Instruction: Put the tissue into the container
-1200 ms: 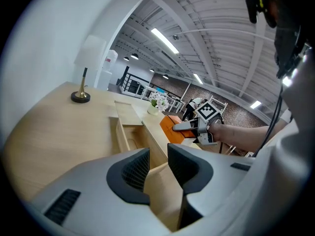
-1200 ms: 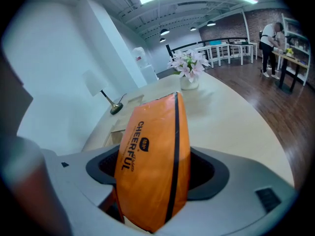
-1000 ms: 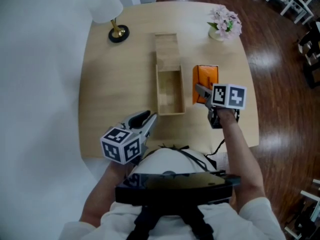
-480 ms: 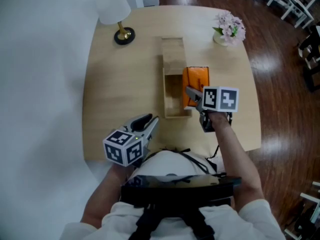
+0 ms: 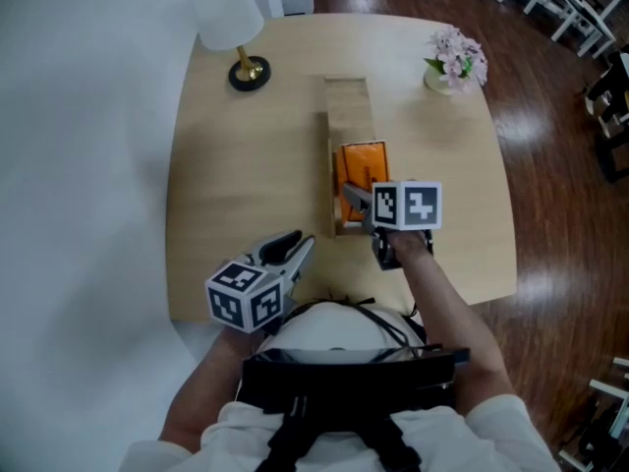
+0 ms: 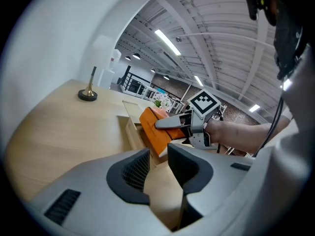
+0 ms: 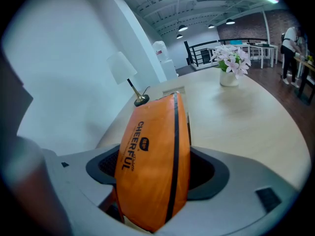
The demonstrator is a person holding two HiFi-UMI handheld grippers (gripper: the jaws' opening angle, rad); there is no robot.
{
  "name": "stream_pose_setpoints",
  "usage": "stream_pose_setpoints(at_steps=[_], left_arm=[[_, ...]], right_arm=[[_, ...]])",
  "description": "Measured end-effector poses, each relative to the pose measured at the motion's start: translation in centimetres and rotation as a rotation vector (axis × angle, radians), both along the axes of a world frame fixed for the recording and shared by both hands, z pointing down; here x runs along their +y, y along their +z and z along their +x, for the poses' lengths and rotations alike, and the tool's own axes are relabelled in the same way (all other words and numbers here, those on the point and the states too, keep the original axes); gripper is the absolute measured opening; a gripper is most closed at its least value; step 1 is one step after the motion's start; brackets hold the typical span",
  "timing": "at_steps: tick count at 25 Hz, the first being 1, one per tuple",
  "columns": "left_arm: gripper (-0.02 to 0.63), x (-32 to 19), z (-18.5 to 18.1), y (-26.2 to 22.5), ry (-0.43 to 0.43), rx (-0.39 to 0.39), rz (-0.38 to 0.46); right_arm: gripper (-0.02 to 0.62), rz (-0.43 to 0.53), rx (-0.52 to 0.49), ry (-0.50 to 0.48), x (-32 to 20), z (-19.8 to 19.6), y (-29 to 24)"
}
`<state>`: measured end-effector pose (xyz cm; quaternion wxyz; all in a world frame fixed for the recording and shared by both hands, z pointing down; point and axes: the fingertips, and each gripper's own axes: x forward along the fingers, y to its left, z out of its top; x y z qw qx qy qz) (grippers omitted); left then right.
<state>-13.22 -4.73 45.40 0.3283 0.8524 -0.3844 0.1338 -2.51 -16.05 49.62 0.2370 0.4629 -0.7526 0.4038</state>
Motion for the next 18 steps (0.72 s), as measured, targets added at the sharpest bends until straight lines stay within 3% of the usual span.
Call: stream_pose_setpoints(at_steps=[7,18], left_arm=[[0.112,-0.2,-0.6,0.0,0.004,0.007,0.000],[0.111,-0.3,-0.9,-0.1,-0.007,0.005,-0.001]], right_arm=[[0.383,-0.048,0.049,0.011,0.3,-0.4,3.6],[0.385,-0.006,0.079,0.015,0.0,-1.2,4.1]])
